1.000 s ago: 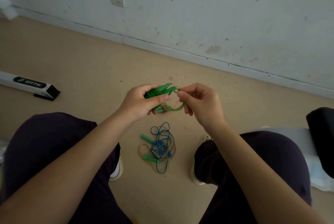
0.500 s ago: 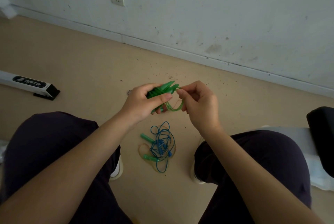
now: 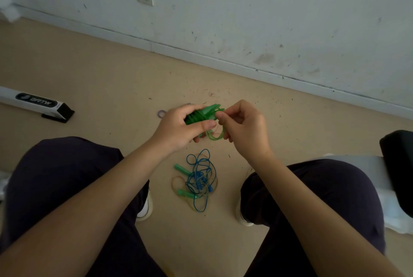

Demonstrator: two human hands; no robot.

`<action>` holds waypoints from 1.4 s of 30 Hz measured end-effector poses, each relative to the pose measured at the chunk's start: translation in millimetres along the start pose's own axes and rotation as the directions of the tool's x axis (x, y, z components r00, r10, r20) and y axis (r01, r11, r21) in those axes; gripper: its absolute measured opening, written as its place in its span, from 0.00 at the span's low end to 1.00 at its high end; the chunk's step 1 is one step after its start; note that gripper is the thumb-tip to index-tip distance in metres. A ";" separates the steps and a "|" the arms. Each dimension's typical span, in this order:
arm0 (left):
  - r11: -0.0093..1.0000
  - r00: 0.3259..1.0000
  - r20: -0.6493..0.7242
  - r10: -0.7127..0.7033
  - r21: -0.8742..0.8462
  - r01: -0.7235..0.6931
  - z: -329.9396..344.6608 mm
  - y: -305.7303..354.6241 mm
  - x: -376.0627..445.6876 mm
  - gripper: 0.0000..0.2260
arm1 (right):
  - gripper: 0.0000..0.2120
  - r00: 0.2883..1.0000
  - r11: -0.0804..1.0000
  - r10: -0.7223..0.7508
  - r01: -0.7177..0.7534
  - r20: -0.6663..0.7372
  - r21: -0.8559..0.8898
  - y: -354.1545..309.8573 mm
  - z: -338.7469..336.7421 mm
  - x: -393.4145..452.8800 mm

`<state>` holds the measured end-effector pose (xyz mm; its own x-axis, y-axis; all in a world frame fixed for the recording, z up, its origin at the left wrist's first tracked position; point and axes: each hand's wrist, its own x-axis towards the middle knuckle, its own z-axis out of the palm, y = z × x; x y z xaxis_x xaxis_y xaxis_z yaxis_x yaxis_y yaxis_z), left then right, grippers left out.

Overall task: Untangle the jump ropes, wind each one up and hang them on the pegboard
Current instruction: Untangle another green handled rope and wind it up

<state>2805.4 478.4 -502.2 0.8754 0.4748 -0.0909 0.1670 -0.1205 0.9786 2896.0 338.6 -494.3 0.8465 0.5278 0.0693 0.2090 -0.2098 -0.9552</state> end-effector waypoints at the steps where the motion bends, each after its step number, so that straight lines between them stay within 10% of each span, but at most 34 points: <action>1: 1.000 1.000 -0.015 0.012 0.019 -0.012 -0.2 -0.2 -0.2 0.21 | 0.08 1.000 1.000 -0.002 0.002 0.007 -0.009 0.0 -0.2 -0.2; 17: 0.994 0.997 0.068 0.037 0.095 -0.043 -4.6 0.7 0.9 0.17 | 0.09 0.994 0.976 0.047 -0.066 0.097 0.207 -0.3 -1.1 3.2; 27: 0.960 0.982 0.184 0.030 0.268 -0.080 -7.9 -5.7 2.0 0.21 | 0.04 0.981 0.990 0.112 -0.096 0.159 -0.107 4.1 -7.8 7.8; 34: 0.943 0.965 0.261 -0.008 0.323 -0.079 -8.3 -7.6 4.7 0.22 | 0.01 0.903 0.958 0.271 -0.287 0.332 -0.002 3.3 -14.6 8.6; 42: 0.940 0.947 0.270 -0.173 0.332 0.077 -12.2 -14.1 6.9 0.19 | 0.05 0.989 0.981 0.132 -0.140 0.071 0.131 2.8 -25.8 18.0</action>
<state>2803.5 494.0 -514.3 0.9229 0.2348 -0.3053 0.3749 -0.3665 0.8516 2924.4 326.2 -488.4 0.8299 0.5524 -0.0777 0.0221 -0.1717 -0.9849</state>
